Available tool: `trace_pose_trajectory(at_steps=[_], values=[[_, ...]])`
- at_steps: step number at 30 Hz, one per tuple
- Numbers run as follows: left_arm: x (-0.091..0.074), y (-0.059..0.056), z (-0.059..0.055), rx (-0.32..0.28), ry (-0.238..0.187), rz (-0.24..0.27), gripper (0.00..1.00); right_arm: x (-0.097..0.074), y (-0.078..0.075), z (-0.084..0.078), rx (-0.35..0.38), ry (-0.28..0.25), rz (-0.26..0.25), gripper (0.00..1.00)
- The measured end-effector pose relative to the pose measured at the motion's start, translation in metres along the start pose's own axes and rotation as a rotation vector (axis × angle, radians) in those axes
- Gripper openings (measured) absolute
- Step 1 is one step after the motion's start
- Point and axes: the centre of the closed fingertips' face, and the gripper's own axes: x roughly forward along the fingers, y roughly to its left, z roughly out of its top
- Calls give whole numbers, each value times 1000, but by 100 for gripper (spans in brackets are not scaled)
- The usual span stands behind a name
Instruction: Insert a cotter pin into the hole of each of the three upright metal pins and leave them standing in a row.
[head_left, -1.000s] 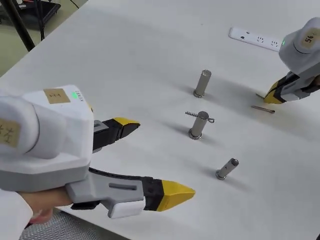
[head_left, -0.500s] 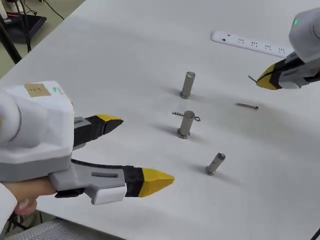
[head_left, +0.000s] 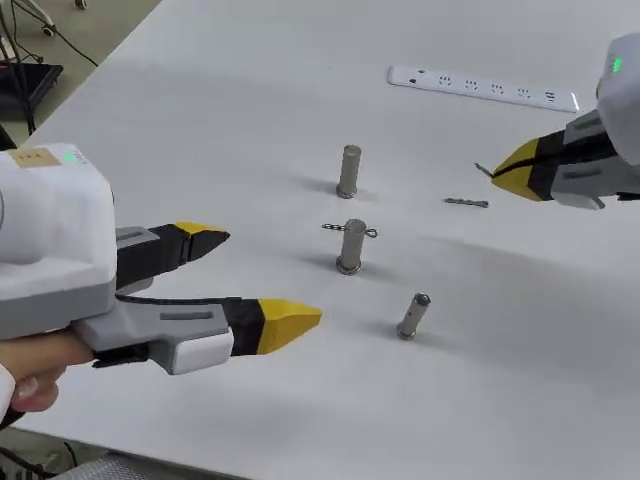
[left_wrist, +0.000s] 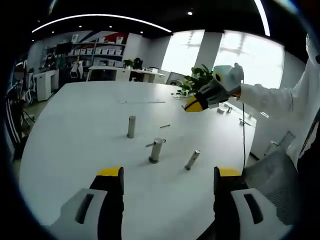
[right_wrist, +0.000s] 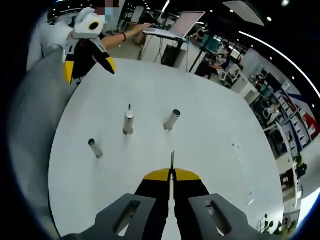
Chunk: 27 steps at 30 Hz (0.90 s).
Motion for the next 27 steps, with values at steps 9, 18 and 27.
trace_pose_trajectory(at_steps=[9,18,27], values=[[13,-20,10,-58,-43,-73,68,-25,38,28,44,-131,-65,0],[27,-33,22,-39,-40,-125,62,-31,64,33,52,-144,-106,0],[45,-55,36,-34,-21,-234,48,-35,89,37,58,-173,-141,0]])
